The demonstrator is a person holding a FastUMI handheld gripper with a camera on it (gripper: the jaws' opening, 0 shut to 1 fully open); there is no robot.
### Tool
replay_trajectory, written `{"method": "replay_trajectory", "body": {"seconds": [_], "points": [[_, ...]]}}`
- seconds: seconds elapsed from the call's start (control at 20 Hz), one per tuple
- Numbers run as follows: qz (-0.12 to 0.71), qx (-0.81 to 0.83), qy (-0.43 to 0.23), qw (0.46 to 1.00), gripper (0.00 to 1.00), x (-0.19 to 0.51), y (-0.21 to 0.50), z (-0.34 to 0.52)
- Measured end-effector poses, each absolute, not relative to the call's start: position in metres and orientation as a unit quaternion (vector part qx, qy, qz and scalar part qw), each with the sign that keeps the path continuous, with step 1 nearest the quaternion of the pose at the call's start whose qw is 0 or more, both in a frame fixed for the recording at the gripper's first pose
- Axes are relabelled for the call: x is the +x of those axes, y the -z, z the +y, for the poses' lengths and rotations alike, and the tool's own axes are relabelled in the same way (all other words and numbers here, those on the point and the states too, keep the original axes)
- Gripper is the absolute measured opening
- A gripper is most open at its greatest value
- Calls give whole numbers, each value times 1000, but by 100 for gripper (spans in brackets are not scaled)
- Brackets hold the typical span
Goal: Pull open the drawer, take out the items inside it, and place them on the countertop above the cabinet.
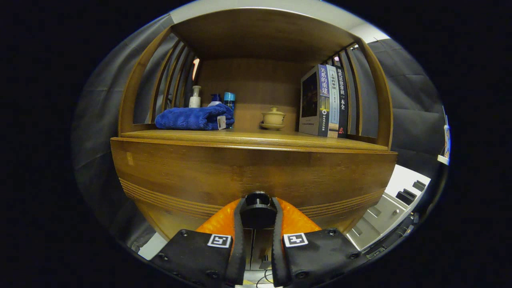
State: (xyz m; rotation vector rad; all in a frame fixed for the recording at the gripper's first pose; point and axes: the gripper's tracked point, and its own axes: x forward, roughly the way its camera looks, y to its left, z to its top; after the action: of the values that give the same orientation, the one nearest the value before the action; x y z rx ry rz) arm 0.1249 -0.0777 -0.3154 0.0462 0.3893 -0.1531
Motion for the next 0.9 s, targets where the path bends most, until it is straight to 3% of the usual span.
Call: {"method": "replay_trajectory", "body": {"seconds": [0.6, 0.9], "points": [[236, 13, 88, 968, 34, -6, 292, -60], [259, 10, 90, 962, 34, -34, 287, -55]]}}
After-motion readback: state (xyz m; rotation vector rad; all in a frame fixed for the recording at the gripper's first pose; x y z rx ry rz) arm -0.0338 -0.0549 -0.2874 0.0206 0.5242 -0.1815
